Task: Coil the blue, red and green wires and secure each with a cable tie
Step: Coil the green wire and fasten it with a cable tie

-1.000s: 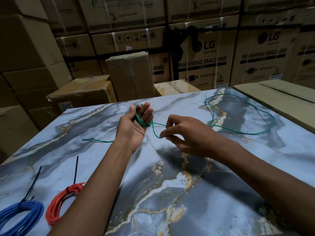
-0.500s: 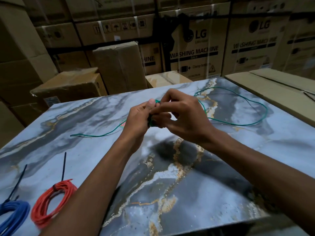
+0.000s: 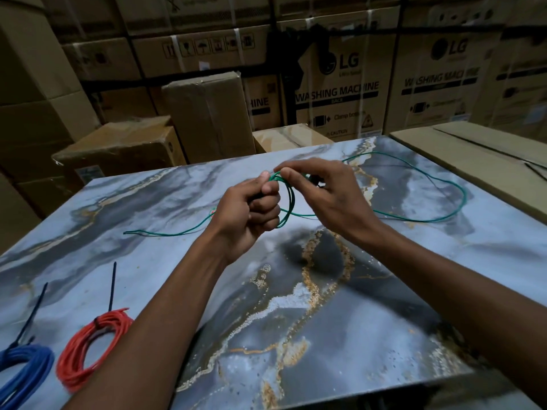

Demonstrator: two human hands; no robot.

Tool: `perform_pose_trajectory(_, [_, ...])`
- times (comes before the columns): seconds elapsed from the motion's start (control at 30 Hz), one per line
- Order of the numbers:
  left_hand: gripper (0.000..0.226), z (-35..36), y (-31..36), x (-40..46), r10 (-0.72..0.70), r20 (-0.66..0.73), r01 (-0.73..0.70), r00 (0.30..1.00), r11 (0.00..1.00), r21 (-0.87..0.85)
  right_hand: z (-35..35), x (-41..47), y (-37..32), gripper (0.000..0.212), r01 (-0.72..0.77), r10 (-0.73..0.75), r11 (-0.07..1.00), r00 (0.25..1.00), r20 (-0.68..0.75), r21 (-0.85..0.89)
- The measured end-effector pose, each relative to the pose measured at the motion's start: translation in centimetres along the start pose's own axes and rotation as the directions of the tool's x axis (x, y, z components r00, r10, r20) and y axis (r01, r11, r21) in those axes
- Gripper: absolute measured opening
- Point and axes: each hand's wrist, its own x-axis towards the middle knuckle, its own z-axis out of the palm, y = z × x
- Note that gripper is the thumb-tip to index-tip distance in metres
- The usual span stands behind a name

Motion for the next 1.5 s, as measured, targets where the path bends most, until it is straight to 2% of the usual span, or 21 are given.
perform_pose_trajectory(0.17, [0.038, -0.7, 0.2, 0.0, 0.024, -0.077, -0.036, 0.997, 0.986, -0.16, 0.6, -0.8, -0.3, 0.028, -0.107, 0.081, 0.984, 0.98, 0.18, 0.145])
perform_pose_trajectory(0.33, [0.038, -1.1, 0.2, 0.1, 0.009, -0.114, -0.037, 0.993, 0.97, -0.241, 0.9, -0.9, -0.2, 0.037, -0.053, 0.026, 0.995, 0.959, 0.282, 0.088])
perform_pose_trajectory(0.4, [0.037, -0.8, 0.1, 0.1, 0.001, -0.116, -0.03, 0.993, 0.966, -0.255, 1.0, -0.8, -0.1, 0.035, -0.054, 0.027, 0.994, 0.965, 0.262, 0.095])
perform_pose_trajectory(0.53, [0.036, 0.2, 0.0, 0.3, 0.018, -0.094, -0.049, 0.995, 0.941, -0.335, 0.8, 0.0, 0.4, 0.029, -0.146, 0.114, 0.978, 0.972, 0.206, 0.148])
perform_pose_trajectory(0.63, [0.038, 0.5, 0.0, 0.3, 0.027, -0.104, -0.06, 0.994, 0.943, -0.328, 0.4, 0.1, 0.6, 0.026, -0.198, 0.138, 0.951, 0.959, 0.247, 0.238])
perform_pose_trajectory(0.7, [0.039, 0.2, 0.3, 0.0, 0.037, -0.126, -0.073, 0.991, 0.955, -0.289, -0.2, 0.3, 0.7, 0.02, -0.172, 0.117, 0.964, 0.959, 0.258, 0.202])
perform_pose_trajectory(0.77, [0.039, -0.5, 0.7, -0.3, 0.042, -0.145, -0.077, 0.989, 0.965, -0.249, -1.2, 0.7, 0.9, 0.024, -0.118, 0.093, 0.987, 0.973, 0.209, 0.112])
perform_pose_trajectory(0.9, [0.039, -1.7, 1.2, -0.4, 0.033, -0.156, -0.068, 0.987, 0.971, -0.229, -5.2, 2.3, 1.8, 0.027, -0.136, 0.11, 0.978, 0.98, 0.166, 0.156])
perform_pose_trajectory(1.1, [0.04, -3.7, 1.6, -0.2, 0.057, -0.223, -0.149, 0.973, 0.894, -0.424, -8.9, 3.0, 4.1, 0.027, -0.203, 0.173, 0.939, 0.976, 0.132, 0.277])
perform_pose_trajectory(1.17, [0.038, -4.3, 1.8, -0.1, 0.078, -0.281, -0.204, 0.957, 0.867, -0.454, -8.6, 2.8, 4.2, 0.021, -0.199, 0.17, 0.958, 0.974, 0.147, 0.205])
perform_pose_trajectory(1.23, [0.037, -4.6, 1.7, 0.0, 0.082, -0.338, -0.24, 0.937, 0.855, -0.46, -7.3, 2.3, 4.0, 0.016, -0.146, 0.138, 0.989, 0.969, 0.204, 0.029])
perform_pose_trajectory(1.3, [0.037, -4.9, 1.7, 0.2, 0.083, -0.393, -0.268, 0.916, 0.856, -0.443, -5.3, 1.7, 3.5, 0.014, -0.082, 0.106, 0.992, 0.955, 0.277, -0.098])
perform_pose_trajectory(1.37, [0.036, -5.0, 1.7, 0.3, 0.094, -0.445, -0.297, 0.891, 0.861, -0.413, -3.6, 1.1, 2.6, 0.021, 0.042, 0.033, 0.978, 0.938, 0.344, -0.207])
perform_pose_trajectory(1.5, [0.035, -4.3, 1.6, 0.4, 0.123, -0.479, -0.322, 0.869, 0.876, -0.359, -1.7, 0.3, 0.8, 0.022, 0.177, -0.03, 0.944, 0.888, 0.459, -0.28])
